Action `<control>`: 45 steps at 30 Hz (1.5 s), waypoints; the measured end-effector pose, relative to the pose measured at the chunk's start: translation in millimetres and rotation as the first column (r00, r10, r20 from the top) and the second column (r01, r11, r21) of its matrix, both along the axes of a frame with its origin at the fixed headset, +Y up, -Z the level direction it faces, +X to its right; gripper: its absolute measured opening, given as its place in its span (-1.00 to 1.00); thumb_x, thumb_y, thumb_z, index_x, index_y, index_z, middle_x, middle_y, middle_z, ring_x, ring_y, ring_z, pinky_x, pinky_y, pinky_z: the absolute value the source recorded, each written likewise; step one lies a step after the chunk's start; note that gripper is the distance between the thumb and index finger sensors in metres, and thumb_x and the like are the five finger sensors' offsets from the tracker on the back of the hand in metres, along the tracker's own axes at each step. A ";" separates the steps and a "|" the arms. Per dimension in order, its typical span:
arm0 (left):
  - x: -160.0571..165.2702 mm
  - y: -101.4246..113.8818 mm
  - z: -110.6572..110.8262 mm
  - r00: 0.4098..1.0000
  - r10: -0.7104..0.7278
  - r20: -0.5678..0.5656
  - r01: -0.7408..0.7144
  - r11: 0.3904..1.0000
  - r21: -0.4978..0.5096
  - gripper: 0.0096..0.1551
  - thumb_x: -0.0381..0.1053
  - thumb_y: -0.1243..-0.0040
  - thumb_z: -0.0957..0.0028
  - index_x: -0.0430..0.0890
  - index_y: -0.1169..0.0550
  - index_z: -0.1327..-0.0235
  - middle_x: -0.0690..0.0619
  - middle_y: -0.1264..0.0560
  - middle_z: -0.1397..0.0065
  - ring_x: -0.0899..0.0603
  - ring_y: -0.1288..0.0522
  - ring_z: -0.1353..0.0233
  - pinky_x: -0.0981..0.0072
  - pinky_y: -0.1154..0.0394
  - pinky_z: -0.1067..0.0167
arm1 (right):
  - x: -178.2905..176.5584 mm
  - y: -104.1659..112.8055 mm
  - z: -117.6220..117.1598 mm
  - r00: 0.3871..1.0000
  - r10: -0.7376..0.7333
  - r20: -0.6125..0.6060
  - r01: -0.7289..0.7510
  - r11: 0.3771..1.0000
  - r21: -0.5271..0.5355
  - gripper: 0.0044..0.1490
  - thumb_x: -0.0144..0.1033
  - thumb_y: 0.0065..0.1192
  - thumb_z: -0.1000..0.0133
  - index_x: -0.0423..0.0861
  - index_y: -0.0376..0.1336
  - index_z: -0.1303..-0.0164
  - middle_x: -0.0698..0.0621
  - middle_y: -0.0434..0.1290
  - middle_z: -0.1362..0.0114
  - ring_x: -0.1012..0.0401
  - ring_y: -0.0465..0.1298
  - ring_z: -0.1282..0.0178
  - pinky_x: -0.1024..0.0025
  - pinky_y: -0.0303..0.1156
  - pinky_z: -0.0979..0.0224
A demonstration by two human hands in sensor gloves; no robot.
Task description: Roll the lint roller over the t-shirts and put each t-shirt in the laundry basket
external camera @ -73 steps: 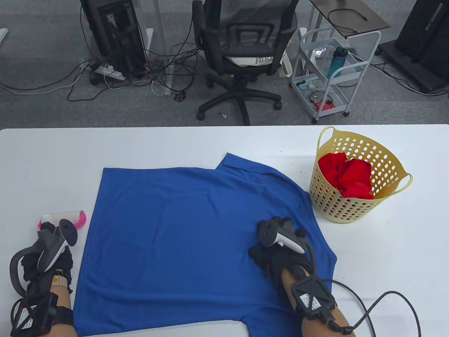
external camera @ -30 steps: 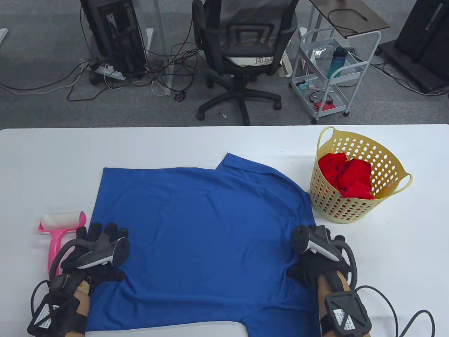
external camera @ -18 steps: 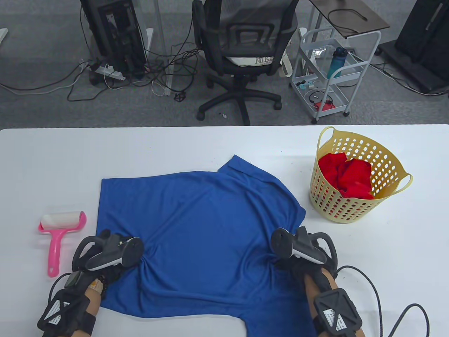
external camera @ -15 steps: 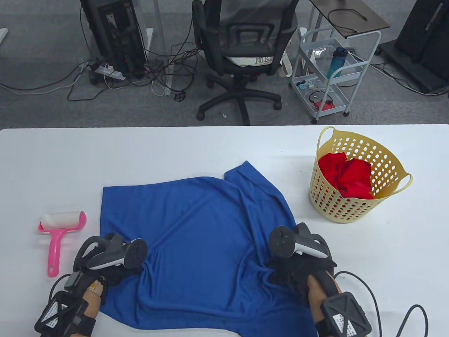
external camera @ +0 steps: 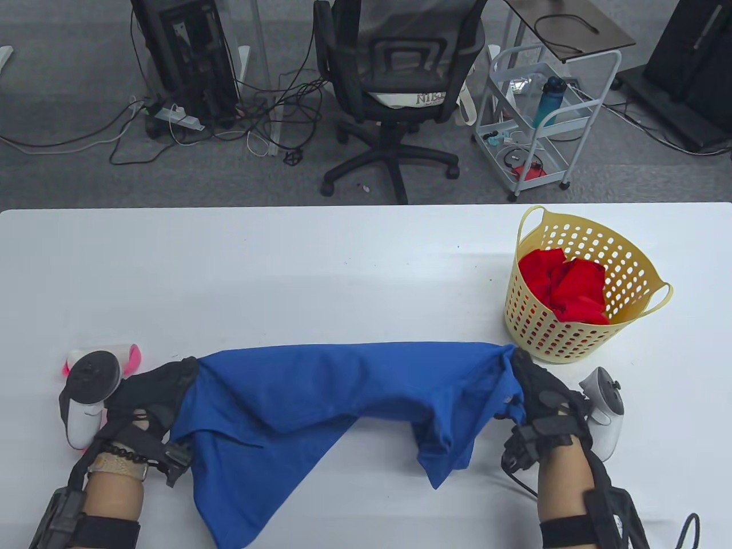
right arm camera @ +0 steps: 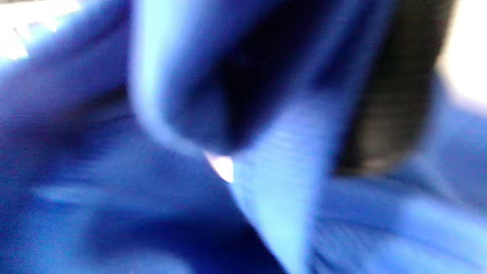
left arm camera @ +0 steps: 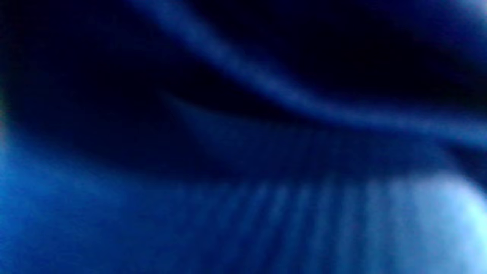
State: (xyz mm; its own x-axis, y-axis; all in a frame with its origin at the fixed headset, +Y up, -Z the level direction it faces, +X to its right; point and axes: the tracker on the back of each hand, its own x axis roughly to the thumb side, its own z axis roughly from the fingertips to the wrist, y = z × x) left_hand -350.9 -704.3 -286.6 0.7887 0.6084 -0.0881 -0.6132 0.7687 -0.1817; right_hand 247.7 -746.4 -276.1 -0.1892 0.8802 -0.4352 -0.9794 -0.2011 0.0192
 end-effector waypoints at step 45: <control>80.5 -31.5 14.8 0.518 -0.775 0.363 0.799 0.589 0.117 -0.09 0.36 -0.07 0.11 0.05 -0.34 -0.55 -0.15 -0.45 -0.60 -0.44 -0.29 -0.62 -0.54 -0.10 -0.44 | -88.4 54.7 16.8 0.471 0.750 -0.465 -0.634 0.654 0.413 -0.35 -0.07 0.25 0.02 -0.13 0.34 -0.23 -0.09 0.59 -0.17 -0.08 0.62 -0.14 -0.08 0.49 -0.23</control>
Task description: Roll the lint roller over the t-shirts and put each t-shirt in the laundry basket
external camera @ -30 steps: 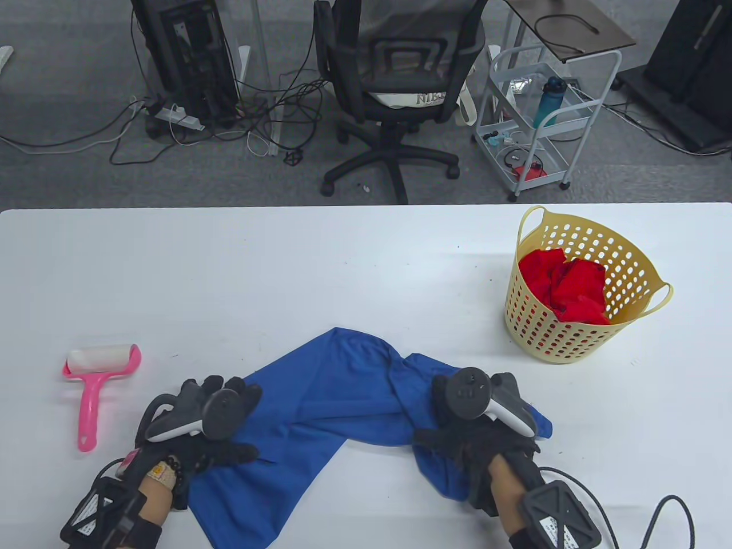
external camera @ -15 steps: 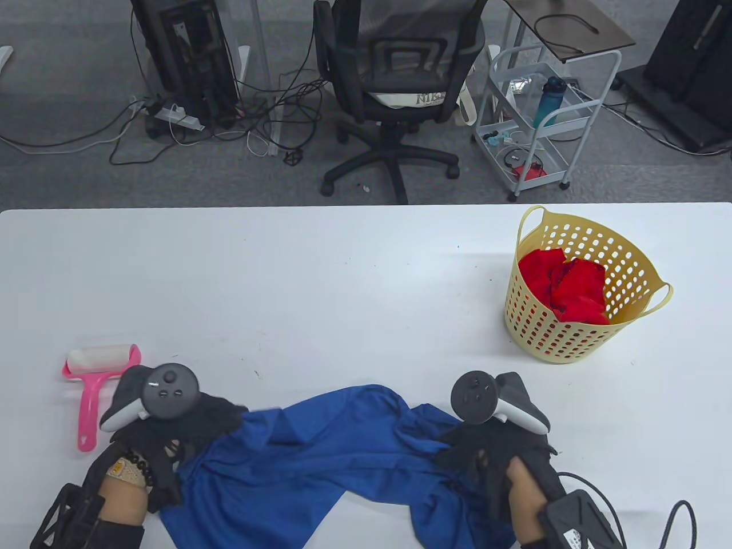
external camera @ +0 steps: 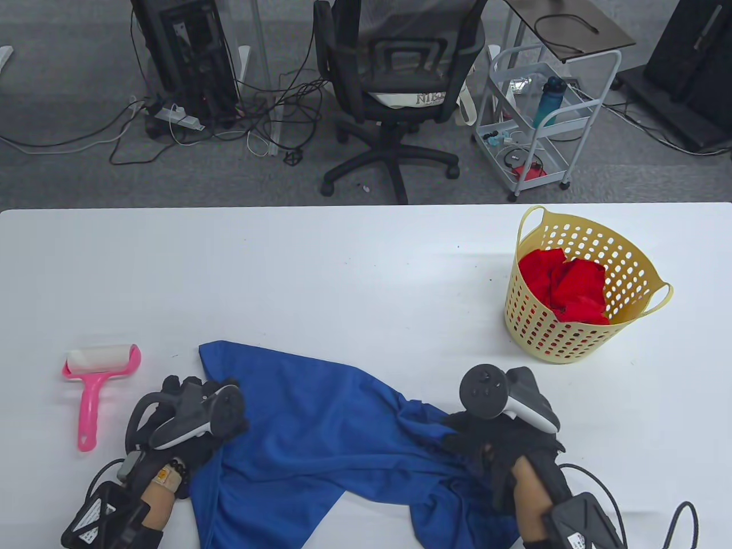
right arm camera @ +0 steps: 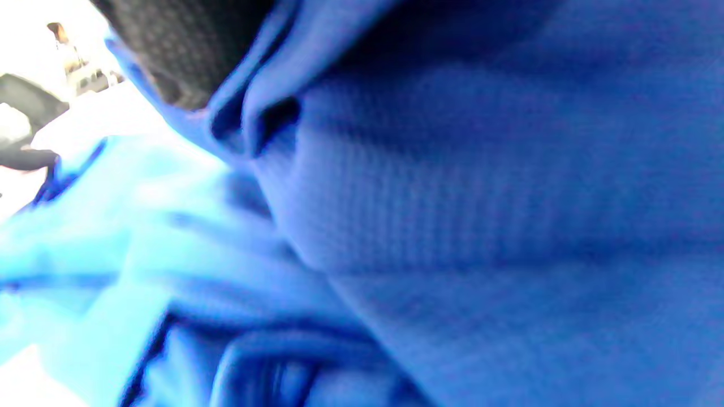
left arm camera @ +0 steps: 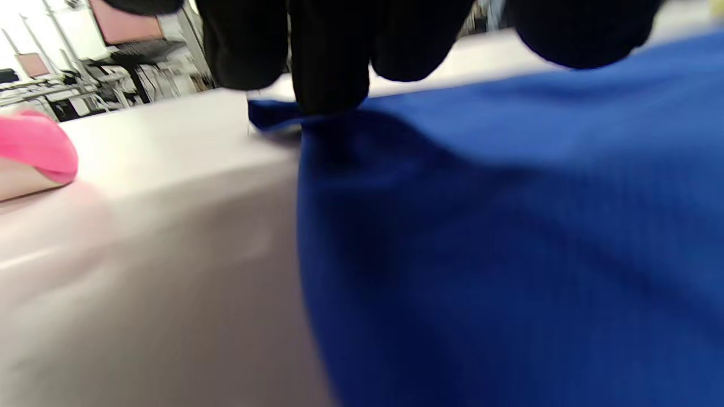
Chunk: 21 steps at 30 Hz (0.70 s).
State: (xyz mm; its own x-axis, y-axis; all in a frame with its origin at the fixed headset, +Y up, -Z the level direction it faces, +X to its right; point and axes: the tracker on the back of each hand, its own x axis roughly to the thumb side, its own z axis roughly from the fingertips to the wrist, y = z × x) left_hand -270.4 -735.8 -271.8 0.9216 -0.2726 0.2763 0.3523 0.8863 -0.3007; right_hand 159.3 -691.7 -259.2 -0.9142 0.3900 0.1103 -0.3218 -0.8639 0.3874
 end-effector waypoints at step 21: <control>11.2 -7.8 3.9 0.957 -0.289 0.024 0.288 0.957 0.035 -0.29 0.29 -0.13 0.10 0.09 -0.45 -0.36 0.02 -0.54 -0.54 -0.38 -0.29 -0.66 -0.54 -0.06 -0.48 | -12.1 -66.4 -16.4 0.927 0.375 0.016 -0.366 0.913 -0.179 -0.03 0.12 0.07 -0.03 -0.05 -0.16 -0.52 -0.25 -0.17 -0.60 -0.30 -0.07 -0.60 -0.46 0.00 -0.47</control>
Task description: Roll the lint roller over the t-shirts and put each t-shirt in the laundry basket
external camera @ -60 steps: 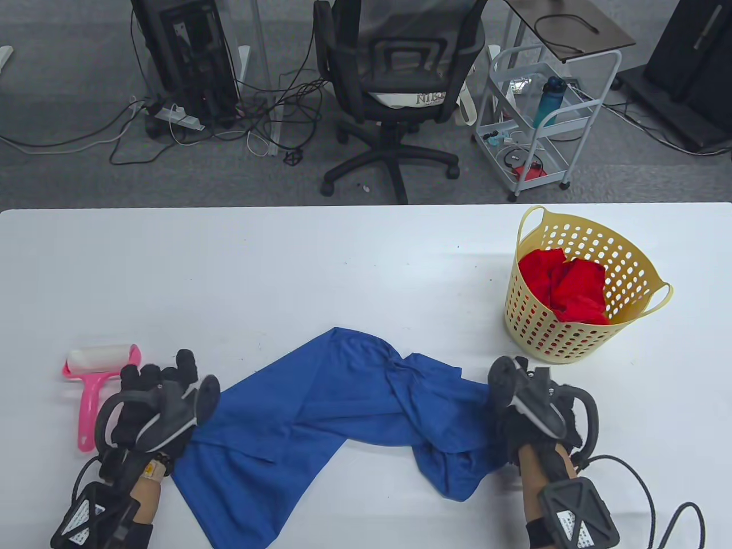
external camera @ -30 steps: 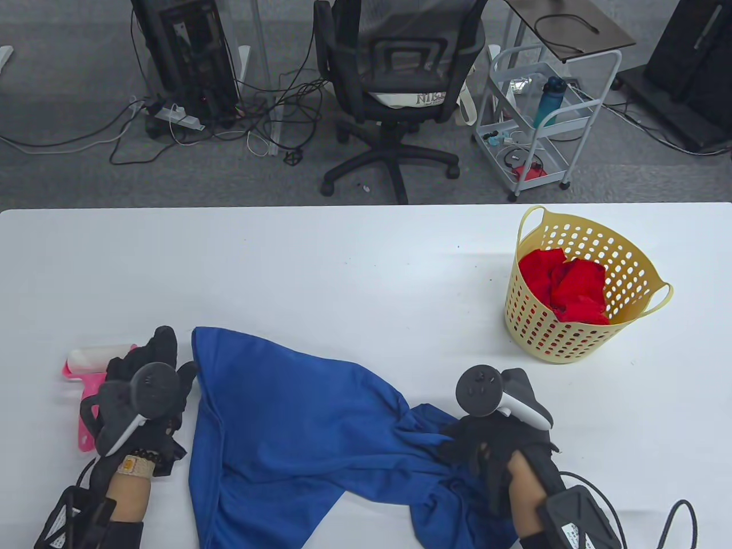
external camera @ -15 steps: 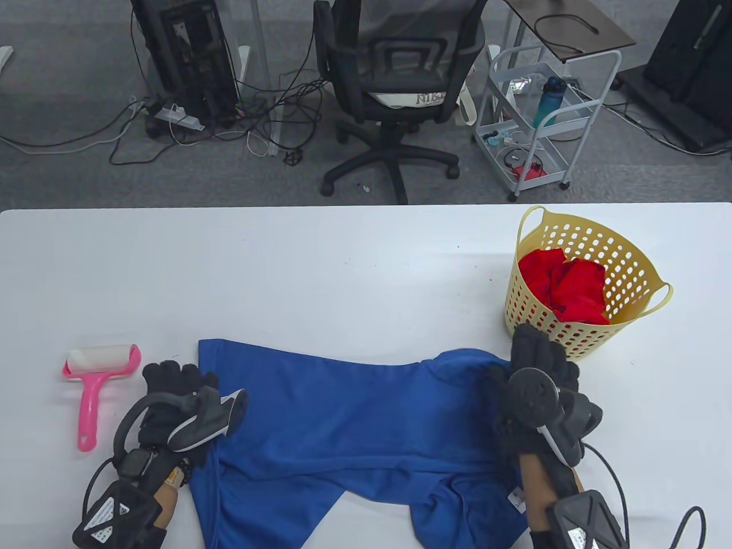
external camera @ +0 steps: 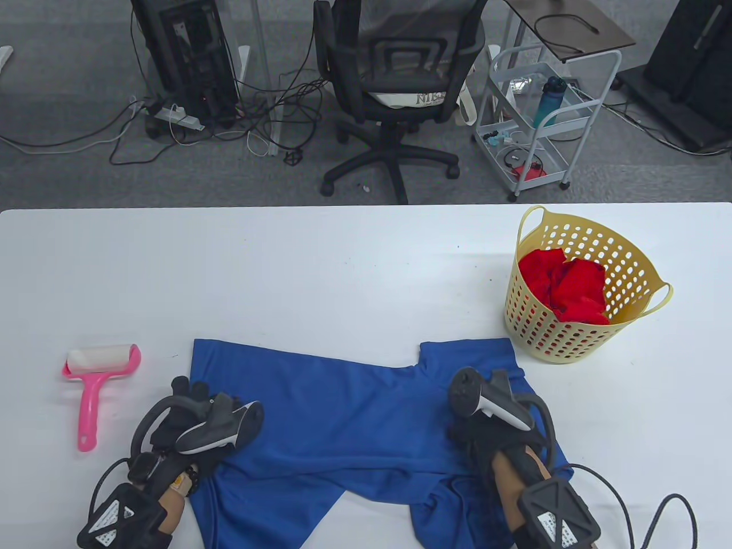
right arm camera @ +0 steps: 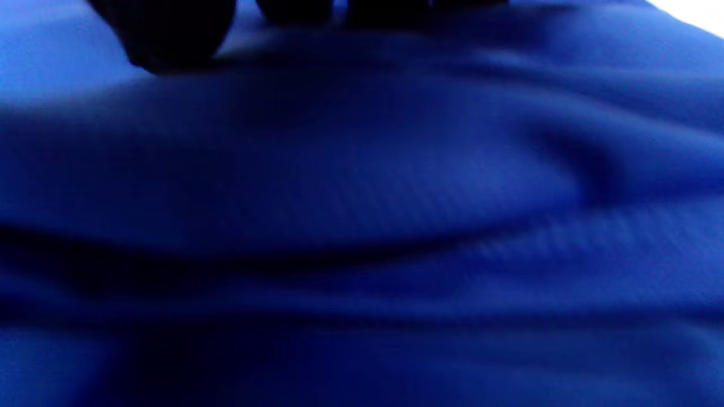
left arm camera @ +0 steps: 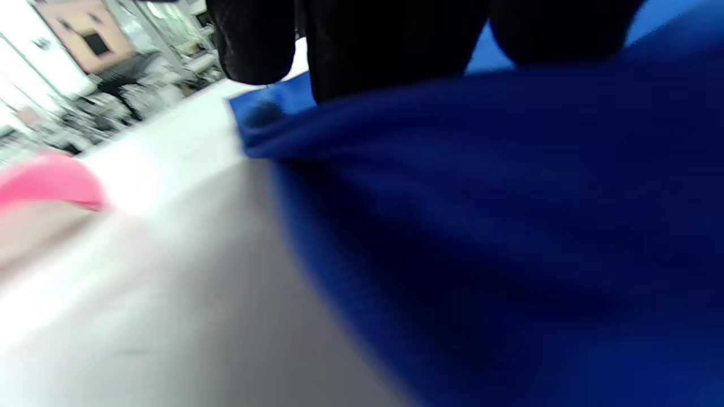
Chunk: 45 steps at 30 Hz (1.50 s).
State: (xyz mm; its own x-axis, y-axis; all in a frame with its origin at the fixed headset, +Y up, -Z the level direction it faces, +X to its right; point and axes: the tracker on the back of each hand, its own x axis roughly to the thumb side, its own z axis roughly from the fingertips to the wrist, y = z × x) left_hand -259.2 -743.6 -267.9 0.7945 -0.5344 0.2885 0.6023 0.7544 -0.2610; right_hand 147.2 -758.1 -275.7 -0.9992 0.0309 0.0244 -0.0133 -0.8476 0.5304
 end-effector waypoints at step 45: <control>11.0 -38.7 -4.8 0.940 0.242 -0.241 -0.302 0.918 -0.257 0.33 0.58 0.48 0.38 -0.13 0.43 -0.48 -0.39 0.33 -0.66 -0.65 0.15 -0.58 -0.56 -0.03 -0.43 | -22.4 -6.6 11.7 0.992 0.080 0.096 -0.068 0.991 -0.117 0.28 0.31 -0.09 0.10 -0.44 -0.32 -0.38 -0.57 -0.22 -0.43 -0.52 0.02 -0.37 -0.45 0.28 -0.30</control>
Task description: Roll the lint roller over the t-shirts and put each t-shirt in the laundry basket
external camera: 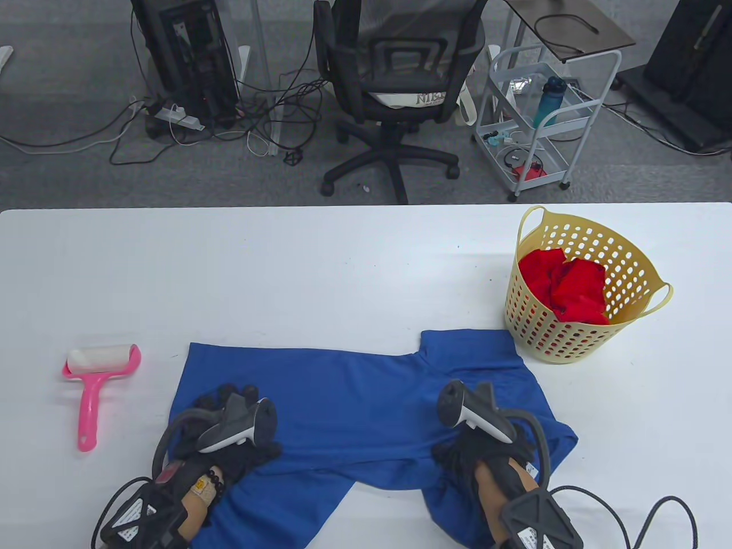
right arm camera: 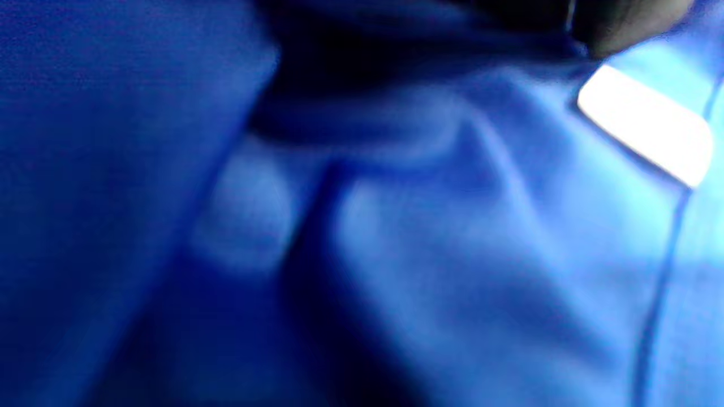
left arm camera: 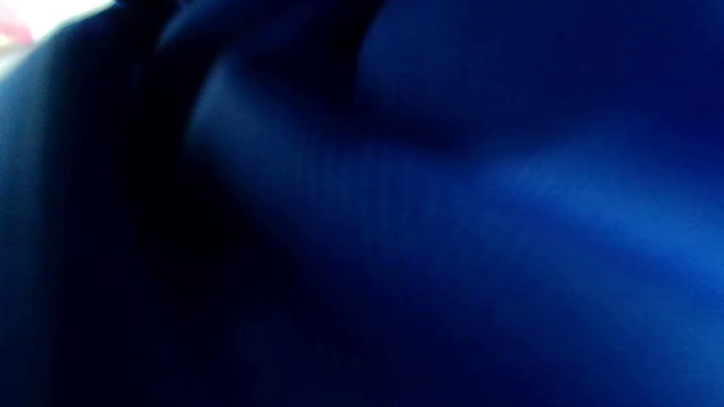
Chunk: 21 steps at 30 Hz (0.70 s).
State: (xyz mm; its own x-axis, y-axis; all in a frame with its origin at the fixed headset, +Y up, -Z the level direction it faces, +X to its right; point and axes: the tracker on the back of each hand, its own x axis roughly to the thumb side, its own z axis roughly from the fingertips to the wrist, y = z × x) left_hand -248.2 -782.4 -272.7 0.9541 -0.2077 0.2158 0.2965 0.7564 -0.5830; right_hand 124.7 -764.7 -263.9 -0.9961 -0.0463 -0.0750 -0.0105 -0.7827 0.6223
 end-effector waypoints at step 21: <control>-28.5 -0.9 -153.9 0.973 0.088 -0.214 -0.060 0.989 0.134 0.29 0.58 0.30 0.48 0.06 0.26 -0.51 -0.18 0.26 -0.71 -0.51 0.12 -0.64 -0.45 -0.04 -0.51 | -1.3 -20.2 -148.3 0.988 -0.127 0.084 0.113 0.982 0.152 0.23 0.39 -0.29 0.15 -0.18 -0.48 -0.41 -0.31 -0.46 -0.49 -0.37 -0.32 -0.47 -0.48 -0.13 -0.39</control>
